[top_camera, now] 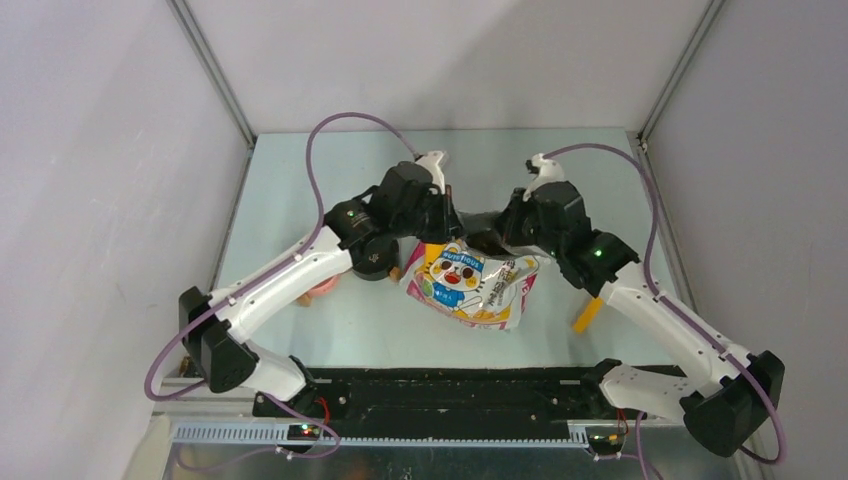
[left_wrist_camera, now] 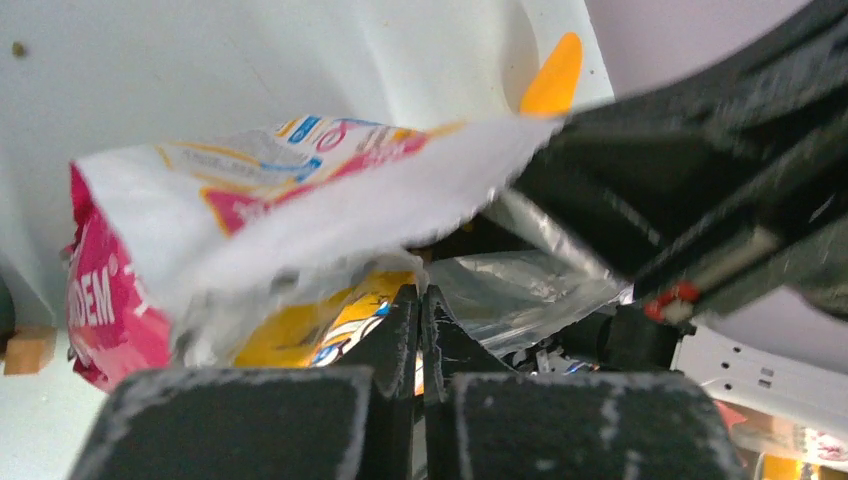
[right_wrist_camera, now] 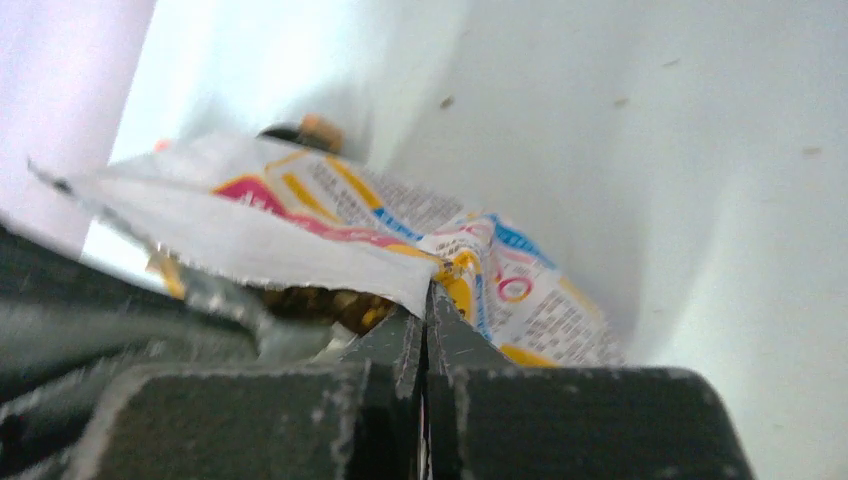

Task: Serve the pet food
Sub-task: Open the pet food bag at the center of the board.

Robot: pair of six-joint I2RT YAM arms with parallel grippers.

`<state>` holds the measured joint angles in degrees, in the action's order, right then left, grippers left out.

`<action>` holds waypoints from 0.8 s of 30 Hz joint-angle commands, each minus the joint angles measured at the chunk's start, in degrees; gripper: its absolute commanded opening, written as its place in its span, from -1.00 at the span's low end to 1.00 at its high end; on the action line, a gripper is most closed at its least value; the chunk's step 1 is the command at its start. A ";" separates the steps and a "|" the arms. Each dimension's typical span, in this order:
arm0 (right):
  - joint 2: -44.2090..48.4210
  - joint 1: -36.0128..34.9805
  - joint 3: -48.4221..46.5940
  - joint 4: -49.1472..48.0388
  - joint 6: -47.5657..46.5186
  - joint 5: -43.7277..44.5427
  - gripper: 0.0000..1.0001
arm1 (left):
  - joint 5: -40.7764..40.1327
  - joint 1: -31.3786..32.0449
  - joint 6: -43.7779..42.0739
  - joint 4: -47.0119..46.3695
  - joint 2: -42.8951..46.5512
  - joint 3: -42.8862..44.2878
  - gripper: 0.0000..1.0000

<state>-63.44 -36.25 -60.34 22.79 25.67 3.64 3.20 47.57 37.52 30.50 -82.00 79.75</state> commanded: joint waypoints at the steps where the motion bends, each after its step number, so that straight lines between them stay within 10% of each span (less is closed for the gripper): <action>1: 2.58 6.09 -4.89 2.36 -2.80 22.81 -1.00 | -0.74 0.04 -5.85 3.04 -3.05 6.97 -1.00; 14: 4.37 15.83 -7.80 7.20 -4.62 28.56 -1.00 | 0.18 -9.43 -13.24 12.13 -18.59 30.92 -1.00; 24: 4.93 16.58 -6.51 -0.04 -8.58 6.06 -1.00 | -6.07 -12.52 -24.36 23.42 -27.30 47.47 -1.00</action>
<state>-61.43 -21.26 -64.31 30.17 19.42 13.76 6.96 38.98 21.96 52.14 -108.44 120.86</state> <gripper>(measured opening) 0.009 0.005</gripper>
